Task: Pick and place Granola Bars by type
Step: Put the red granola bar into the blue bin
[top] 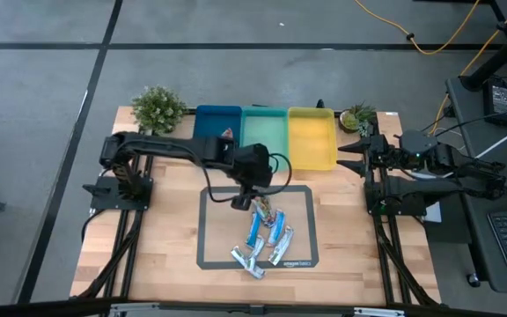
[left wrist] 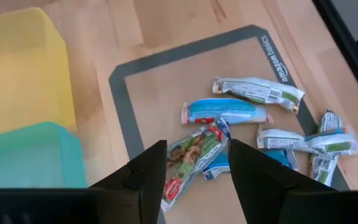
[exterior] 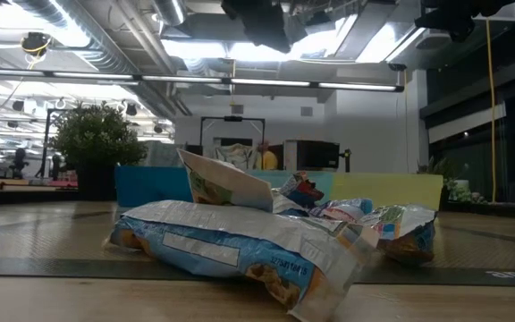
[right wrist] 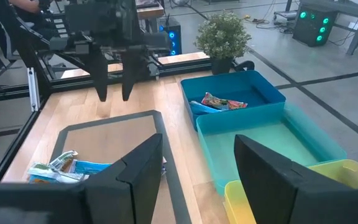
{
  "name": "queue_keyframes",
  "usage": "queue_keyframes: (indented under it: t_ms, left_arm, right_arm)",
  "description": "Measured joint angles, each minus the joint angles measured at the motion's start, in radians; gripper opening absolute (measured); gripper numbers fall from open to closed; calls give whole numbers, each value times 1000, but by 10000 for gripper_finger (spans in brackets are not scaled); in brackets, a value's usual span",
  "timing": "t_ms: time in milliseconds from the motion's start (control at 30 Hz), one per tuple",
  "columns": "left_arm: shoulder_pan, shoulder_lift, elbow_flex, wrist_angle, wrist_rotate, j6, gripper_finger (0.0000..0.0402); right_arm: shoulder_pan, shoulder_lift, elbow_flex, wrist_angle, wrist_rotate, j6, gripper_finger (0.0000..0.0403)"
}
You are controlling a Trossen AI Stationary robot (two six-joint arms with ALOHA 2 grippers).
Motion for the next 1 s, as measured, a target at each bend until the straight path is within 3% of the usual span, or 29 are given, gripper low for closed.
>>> queue_keyframes:
  t_ms: [133,500,833,1000]
  left_arm:
    - [-1,19,-12,9,0,6,165]
    - [0,52,-199,55,4,70,171]
    - [2,80,-197,85,0,180,172]
    - [2,152,-196,89,0,225,184]
  right_arm:
    - [0,0,0,-1,0,-23,200]
    - [0,0,0,-7,0,-25,200]
    - [0,0,0,-10,0,-25,200]
    - [0,0,0,-11,0,-23,200]
